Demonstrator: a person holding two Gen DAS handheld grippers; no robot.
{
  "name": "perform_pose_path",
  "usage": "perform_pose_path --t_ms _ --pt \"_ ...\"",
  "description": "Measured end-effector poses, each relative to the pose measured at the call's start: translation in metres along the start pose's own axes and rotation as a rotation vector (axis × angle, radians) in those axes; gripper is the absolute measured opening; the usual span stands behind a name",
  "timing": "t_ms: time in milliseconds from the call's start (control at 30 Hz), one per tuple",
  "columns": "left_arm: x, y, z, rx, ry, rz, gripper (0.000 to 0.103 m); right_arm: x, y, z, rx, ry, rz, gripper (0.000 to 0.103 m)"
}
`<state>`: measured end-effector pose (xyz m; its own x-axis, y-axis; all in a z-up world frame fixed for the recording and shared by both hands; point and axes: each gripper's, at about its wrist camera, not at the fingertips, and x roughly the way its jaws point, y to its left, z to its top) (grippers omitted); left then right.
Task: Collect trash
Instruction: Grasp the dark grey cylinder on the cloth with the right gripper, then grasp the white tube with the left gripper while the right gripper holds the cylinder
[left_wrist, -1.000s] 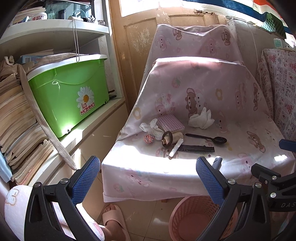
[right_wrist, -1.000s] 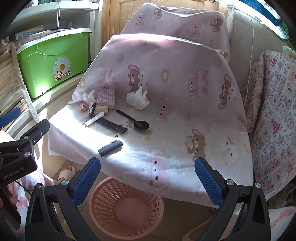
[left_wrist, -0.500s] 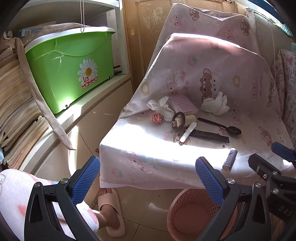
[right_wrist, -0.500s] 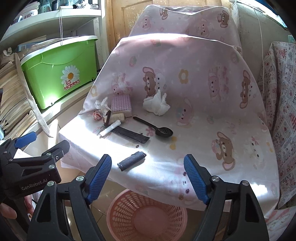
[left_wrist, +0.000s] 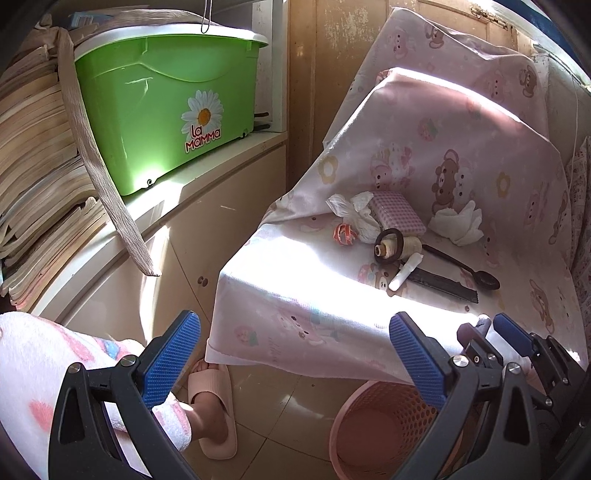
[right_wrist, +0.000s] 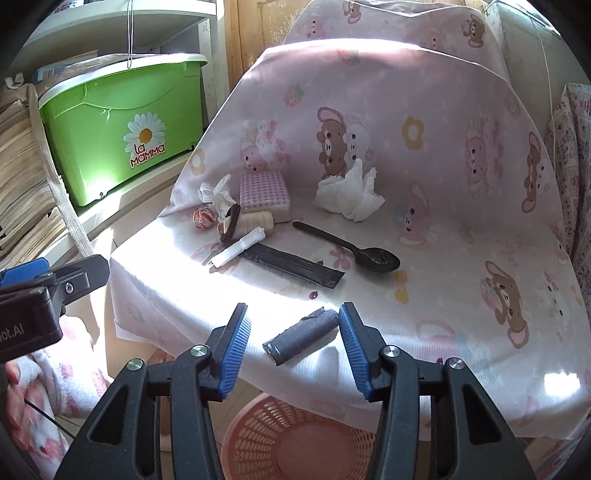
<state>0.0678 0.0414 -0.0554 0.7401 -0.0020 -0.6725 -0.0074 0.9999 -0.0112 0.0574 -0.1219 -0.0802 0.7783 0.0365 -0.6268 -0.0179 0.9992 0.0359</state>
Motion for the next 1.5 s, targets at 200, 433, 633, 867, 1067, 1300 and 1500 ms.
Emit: perform_pose_path --t_ms 200,433,633,867,1067,1300,1500 --pt "0.001 -0.004 -0.001 0.017 0.002 0.002 0.101 0.007 0.009 -0.009 -0.042 -0.041 -0.091 0.035" --pt "0.000 -0.007 -0.001 0.032 -0.002 0.003 0.101 0.003 -0.004 -0.012 -0.004 -0.050 -0.088 0.026" --pt "-0.001 -0.013 -0.002 0.052 -0.004 -0.004 0.101 -0.001 -0.007 -0.016 0.002 -0.034 -0.096 0.019" --pt "-0.002 -0.015 0.000 0.065 -0.038 -0.030 0.095 -0.014 -0.019 -0.006 0.047 -0.033 -0.092 0.012" --pt "0.031 -0.036 0.028 0.082 0.078 -0.246 0.078 -0.032 -0.041 0.013 0.074 -0.067 -0.055 0.012" --pt "0.074 -0.075 0.046 0.263 0.137 -0.240 0.050 -0.036 -0.055 0.016 0.092 -0.048 -0.031 0.012" --pt "0.088 -0.071 0.040 0.215 0.165 -0.301 0.043 -0.037 -0.055 0.013 0.078 -0.043 -0.032 0.012"
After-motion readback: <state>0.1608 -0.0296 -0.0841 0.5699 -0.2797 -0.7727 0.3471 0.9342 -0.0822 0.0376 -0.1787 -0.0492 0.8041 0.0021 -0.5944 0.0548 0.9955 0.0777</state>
